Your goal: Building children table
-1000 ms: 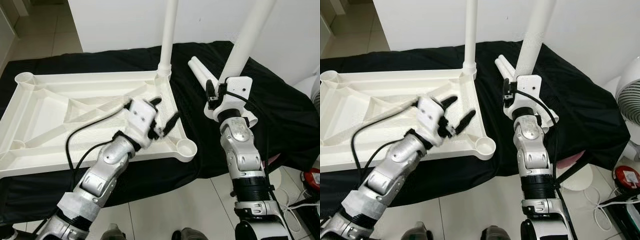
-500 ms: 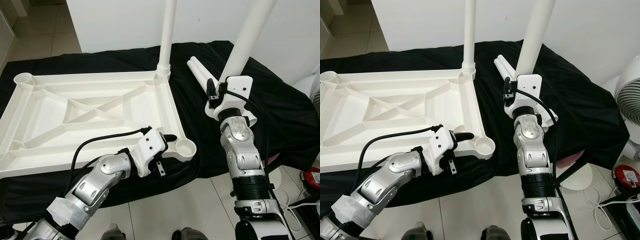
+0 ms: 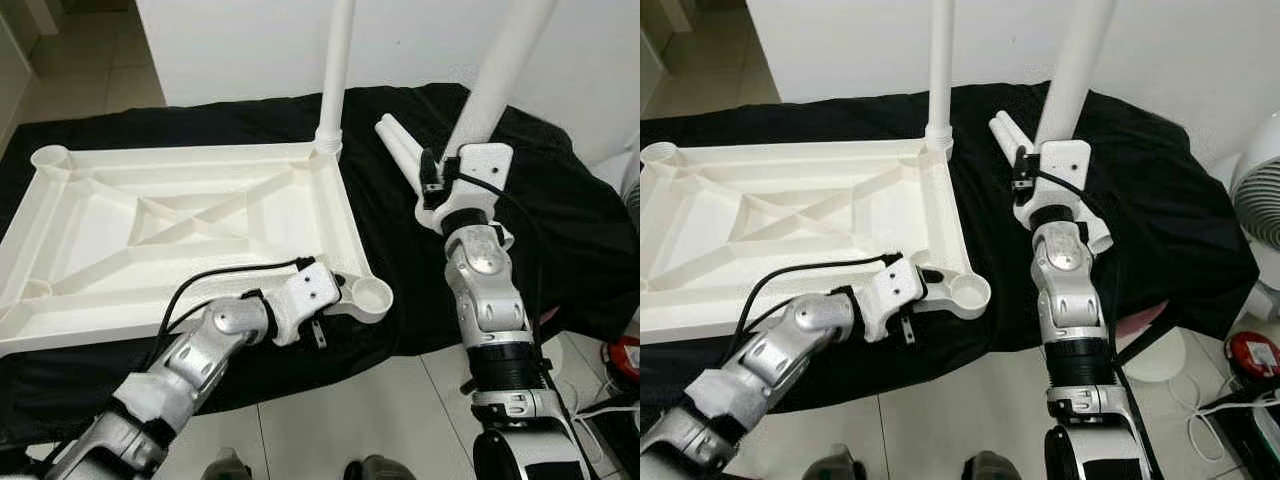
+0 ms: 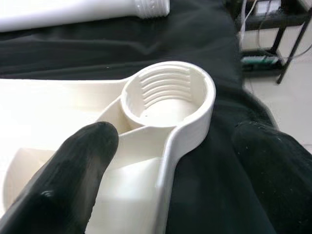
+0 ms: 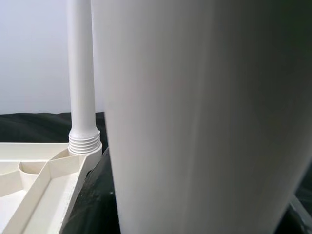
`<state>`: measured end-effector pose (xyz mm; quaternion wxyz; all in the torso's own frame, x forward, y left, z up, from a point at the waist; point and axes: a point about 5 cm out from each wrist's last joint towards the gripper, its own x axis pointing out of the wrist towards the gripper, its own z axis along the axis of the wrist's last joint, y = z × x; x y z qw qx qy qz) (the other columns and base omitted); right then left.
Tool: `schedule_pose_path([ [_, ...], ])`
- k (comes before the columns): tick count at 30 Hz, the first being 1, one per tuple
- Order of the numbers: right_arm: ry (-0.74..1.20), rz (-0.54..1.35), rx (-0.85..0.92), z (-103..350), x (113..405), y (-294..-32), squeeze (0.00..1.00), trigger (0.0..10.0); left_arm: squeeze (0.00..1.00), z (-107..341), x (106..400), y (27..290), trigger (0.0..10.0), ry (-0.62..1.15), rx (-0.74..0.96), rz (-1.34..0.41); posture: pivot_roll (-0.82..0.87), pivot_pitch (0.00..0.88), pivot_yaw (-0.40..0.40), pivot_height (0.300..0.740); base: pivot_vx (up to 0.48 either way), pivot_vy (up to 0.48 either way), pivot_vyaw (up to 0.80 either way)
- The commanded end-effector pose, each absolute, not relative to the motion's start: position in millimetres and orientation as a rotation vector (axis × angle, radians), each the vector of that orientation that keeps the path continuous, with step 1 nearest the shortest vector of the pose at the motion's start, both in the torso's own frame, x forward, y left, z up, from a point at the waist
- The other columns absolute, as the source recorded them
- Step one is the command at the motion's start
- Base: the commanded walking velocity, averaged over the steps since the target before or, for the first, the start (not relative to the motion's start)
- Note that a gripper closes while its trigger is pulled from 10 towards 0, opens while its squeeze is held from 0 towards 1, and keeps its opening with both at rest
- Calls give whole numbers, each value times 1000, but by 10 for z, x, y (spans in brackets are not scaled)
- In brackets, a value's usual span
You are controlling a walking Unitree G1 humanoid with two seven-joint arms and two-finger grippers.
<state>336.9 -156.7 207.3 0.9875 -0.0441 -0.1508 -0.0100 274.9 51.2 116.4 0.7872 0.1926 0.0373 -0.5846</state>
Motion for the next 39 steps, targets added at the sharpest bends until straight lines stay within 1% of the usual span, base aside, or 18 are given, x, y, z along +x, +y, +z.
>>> schedule_pose_path([
  [1,-325,-34,-91,2109,3371,-1572,0,10000,0,1114,2929,539,10000,94,430,-1003,5,0,-11,740,0,0,0],
  [10,-328,-35,-88,2104,3356,-1542,0,10000,0,1135,3027,440,10000,97,410,-987,-16,0,-3,740,0,0,0],
  [15,-320,-47,-85,2085,3347,-1551,0,10000,0,1147,3085,301,10000,86,406,-969,-31,6,1,740,0,0,0],
  [20,-292,-30,-76,2024,3337,-1534,0,10000,0,1176,3112,199,10000,76,367,-941,-30,9,-1,740,0,0,0],
  [24,-274,-11,-71,1970,3317,-1506,0,10000,0,1219,3114,180,10000,68,323,-919,-27,11,1,740,0,0,0],
  [28,-264,-4,-82,1925,3298,-1490,0,10000,0,1270,3108,211,10000,50,308,-916,-20,10,1,740,0,0,0],
  [30,-245,23,-79,1852,3260,-1451,0,10000,0,1401,3097,283,10000,0,234,-925,-4,12,2,740,0,0,0],
  [33,-241,39,-79,1823,3236,-1428,0,10000,0,1462,3081,319,10000,-21,195,-931,7,12,-1,740,0,0,0],
  [36,-232,97,-73,1732,3159,-1339,0,10000,0,1629,3020,461,10000,-59,76,-948,17,14,-3,740,0,0,0],
  [39,-229,127,-54,1710,3132,-1299,0,10000,0,1662,2978,538,10000,-71,69,-956,21,14,-4,740,0,0,0],
])
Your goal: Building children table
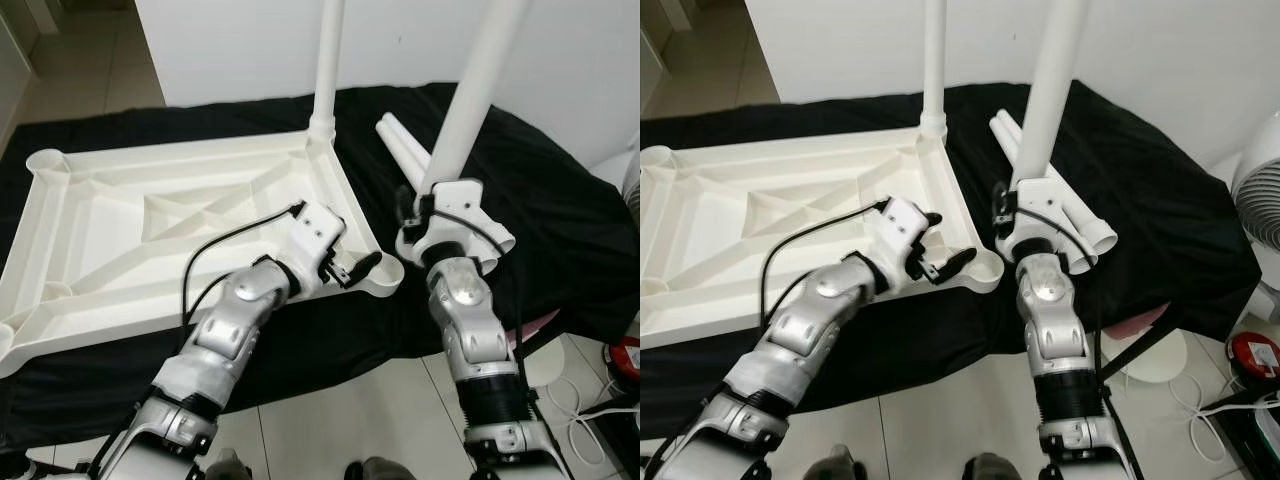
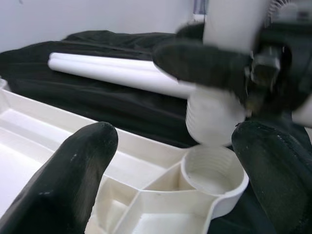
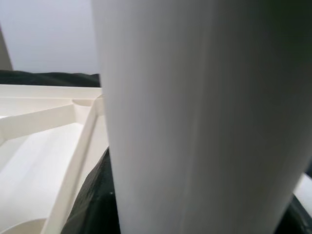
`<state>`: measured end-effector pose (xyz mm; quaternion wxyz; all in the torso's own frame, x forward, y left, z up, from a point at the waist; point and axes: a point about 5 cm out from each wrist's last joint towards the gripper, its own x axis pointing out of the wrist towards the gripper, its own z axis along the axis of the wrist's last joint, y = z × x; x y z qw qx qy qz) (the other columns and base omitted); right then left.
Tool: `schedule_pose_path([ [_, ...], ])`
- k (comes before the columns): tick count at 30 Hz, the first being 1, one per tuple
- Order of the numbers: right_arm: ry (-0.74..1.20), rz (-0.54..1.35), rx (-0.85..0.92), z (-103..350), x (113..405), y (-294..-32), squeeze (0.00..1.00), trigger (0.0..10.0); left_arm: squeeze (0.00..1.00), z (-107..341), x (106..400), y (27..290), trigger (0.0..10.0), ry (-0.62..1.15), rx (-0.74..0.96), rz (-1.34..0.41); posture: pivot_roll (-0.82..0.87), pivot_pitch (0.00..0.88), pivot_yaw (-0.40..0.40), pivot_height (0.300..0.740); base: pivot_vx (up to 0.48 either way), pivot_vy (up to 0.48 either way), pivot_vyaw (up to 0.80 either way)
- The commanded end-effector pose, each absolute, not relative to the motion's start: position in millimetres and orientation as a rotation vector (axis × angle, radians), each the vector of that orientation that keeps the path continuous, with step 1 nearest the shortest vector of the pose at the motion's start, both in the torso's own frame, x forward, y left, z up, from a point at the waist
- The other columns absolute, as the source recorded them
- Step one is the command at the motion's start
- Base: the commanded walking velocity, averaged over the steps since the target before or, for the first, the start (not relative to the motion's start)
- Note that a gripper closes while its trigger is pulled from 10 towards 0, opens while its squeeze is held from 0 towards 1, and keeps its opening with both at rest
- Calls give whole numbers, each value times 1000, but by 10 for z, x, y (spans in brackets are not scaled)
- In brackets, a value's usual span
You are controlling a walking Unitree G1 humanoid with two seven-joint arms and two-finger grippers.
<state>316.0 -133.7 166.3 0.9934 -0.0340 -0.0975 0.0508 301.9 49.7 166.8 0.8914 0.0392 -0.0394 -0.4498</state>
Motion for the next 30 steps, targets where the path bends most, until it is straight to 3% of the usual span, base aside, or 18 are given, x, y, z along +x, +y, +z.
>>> schedule_pose_path([
  [1,-229,127,-54,1710,3132,-1299,0,10000,0,1662,2978,538,10000,-71,69,-956,21,14,-4,740,0,0,0],
  [11,-234,191,-26,1694,3071,-1186,0,10000,0,1682,2836,626,10000,-109,64,-1017,34,17,-17,740,0,0,0],
  [13,-247,234,2,1709,3029,-1109,0,10000,0,1686,2709,644,10000,-90,9,-1096,36,17,-25,740,0,0,0],
  [30,-268,254,4,1766,3024,-1166,0,10000,0,1699,2539,877,10000,-20,-30,-1227,34,18,-36,740,0,0,0],
])
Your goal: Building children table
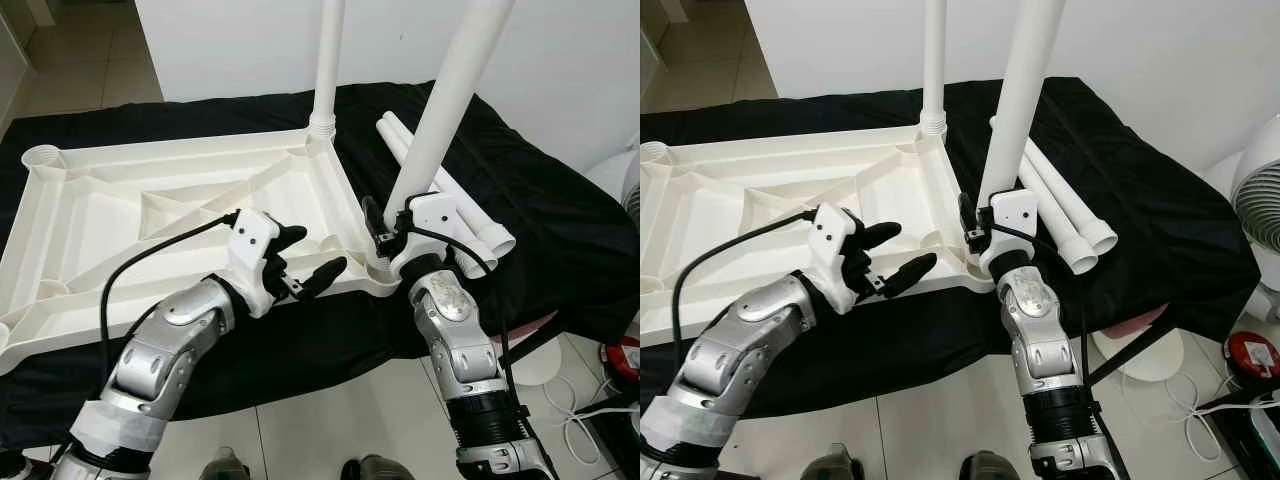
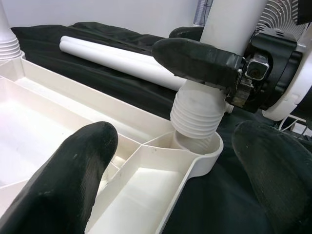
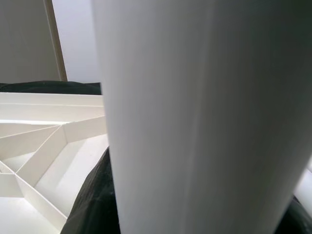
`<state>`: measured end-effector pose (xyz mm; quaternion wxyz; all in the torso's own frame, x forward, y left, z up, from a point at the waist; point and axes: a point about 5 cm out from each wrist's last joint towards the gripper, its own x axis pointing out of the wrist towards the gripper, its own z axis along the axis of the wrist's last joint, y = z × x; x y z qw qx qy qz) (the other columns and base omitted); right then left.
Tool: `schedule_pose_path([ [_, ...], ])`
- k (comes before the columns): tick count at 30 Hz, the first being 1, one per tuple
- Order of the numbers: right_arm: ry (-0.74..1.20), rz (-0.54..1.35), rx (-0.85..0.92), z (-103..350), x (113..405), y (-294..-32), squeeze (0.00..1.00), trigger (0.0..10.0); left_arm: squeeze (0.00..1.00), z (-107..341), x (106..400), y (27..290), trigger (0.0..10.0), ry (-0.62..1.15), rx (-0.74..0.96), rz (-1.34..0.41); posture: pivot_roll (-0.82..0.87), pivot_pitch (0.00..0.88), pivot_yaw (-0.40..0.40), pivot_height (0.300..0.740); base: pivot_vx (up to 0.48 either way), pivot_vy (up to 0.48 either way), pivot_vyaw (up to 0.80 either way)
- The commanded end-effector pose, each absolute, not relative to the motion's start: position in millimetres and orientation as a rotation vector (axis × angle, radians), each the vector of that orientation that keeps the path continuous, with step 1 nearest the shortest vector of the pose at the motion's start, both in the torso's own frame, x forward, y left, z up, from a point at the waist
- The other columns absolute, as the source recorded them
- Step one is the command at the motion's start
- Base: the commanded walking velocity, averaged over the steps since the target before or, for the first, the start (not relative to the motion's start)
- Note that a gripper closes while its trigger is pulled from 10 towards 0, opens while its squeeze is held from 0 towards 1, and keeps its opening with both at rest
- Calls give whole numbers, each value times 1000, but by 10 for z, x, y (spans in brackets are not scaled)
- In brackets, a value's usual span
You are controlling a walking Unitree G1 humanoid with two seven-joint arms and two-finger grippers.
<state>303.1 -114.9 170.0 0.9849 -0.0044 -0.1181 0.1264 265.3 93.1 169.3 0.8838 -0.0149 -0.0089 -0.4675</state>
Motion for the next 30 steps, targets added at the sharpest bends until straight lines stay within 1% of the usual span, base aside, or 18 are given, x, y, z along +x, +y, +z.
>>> schedule_pose_path([
  [1,-267,254,7,1761,3021,-1167,0,10000,835,1705,2548,901,10000,-18,-31,-1224,34,16,-35,740,0,0,0],
  [2,-265,252,11,1755,3017,-1171,0,10000,1000,1714,2551,921,10000,-18,-19,-1223,34,16,-35,740,0,0,0],
  [5,-262,253,25,1747,3004,-1174,0,10000,1000,1731,2548,948,10000,-14,1,-1220,33,13,-32,740,0,0,0],
  [6,-261,252,31,1744,2993,-1178,0,10000,0,1748,2532,955,10000,-13,11,-1224,33,13,-32,740,0,0,0],
  [14,-261,248,46,1733,2934,-1200,0,10000,0,1798,2493,970,10000,-12,24,-1237,34,4,-31,740,0,0,0],
  [19,-227,234,70,1604,2881,-1238,0,10000,0,1826,2502,976,10000,-23,28,-1234,34,0,-27,740,0,0,0],
  [23,-183,226,77,1457,2895,-1259,0,10000,0,1842,2509,967,10000,-28,27,-1234,31,0,-23,740,0,0,0],
  [24,-165,231,69,1390,2925,-1262,0,10000,0,1851,2514,961,10000,-30,24,-1236,26,2,-12,740,0,0,0],
  [27,-165,231,69,1390,2925,-1262,0,10000,0,1851,2514,961,10000,-30,24,-1236,26,2,-12,740,0,0,0],
  [29,-131,239,70,1311,3013,-1274,0,10000,0,1868,2527,955,10000,-30,20,-1239,22,4,-6,740,0,0,0],
  [30,-131,239,70,1311,3013,-1274,0,10000,0,1868,2527,955,10000,-30,20,-1239,22,4,-6,740,0,0,0],
])
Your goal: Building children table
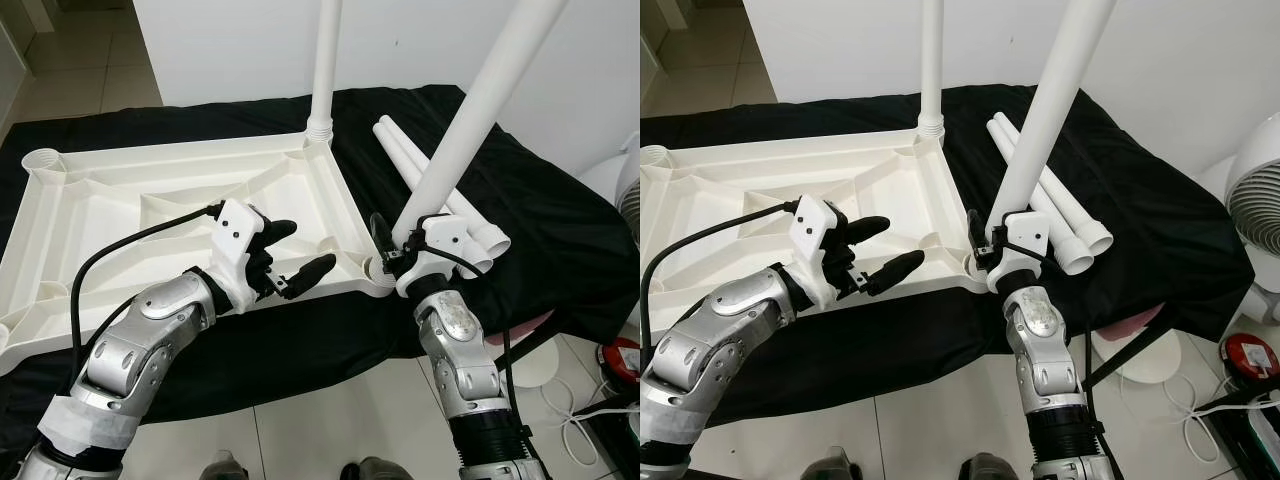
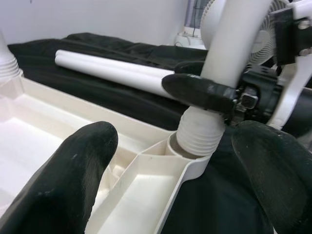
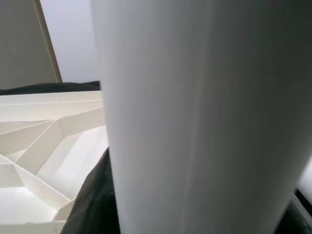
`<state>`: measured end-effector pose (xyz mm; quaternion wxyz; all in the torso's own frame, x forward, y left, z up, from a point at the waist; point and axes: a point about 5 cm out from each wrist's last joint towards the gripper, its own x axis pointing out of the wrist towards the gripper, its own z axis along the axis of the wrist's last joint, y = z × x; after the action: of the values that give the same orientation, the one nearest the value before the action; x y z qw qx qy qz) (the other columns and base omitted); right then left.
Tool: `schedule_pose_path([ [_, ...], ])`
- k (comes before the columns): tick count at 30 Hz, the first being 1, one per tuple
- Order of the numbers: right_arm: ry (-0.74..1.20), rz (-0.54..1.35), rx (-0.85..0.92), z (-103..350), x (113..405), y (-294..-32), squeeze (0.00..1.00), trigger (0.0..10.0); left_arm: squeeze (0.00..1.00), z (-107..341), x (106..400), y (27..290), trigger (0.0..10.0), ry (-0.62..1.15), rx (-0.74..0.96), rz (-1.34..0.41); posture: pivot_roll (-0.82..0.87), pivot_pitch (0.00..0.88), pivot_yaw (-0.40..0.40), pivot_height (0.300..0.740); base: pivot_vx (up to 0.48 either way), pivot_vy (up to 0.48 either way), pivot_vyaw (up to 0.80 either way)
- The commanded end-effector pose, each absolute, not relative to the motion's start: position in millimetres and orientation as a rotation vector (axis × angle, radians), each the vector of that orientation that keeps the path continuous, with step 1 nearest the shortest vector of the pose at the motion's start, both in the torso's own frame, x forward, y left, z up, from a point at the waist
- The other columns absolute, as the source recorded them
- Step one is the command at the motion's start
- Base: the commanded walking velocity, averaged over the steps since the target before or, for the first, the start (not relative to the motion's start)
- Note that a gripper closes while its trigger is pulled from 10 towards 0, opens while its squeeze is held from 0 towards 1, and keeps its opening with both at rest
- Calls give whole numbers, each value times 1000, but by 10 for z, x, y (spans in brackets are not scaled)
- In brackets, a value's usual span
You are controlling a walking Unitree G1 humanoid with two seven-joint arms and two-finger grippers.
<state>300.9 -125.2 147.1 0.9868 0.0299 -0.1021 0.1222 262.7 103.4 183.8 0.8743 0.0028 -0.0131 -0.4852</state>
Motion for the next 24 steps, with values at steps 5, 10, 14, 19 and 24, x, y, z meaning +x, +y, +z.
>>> schedule_pose_path([
  [5,-84,271,56,1259,3136,-1258,0,10000,0,1889,2545,949,10000,-34,15,-1236,23,7,-2,740,0,0,0],
  [10,-46,317,17,1188,3133,-1210,0,10000,0,1897,2542,943,10000,-37,8,-1233,27,10,-2,740,0,0,0],
  [14,-29,402,-80,1090,3077,-1156,0,10000,0,1903,2532,937,10000,-39,1,-1228,30,17,-6,740,0,0,0],
  [19,-15,468,-148,1006,3027,-1146,0,10000,0,1911,2530,942,10000,-40,-4,-1223,30,19,-7,740,0,0,0],
  [24,6,558,-209,897,2933,-1168,0,10000,0,1914,2519,945,10000,-41,-11,-1216,29,30,-10,740,0,0,0],
])
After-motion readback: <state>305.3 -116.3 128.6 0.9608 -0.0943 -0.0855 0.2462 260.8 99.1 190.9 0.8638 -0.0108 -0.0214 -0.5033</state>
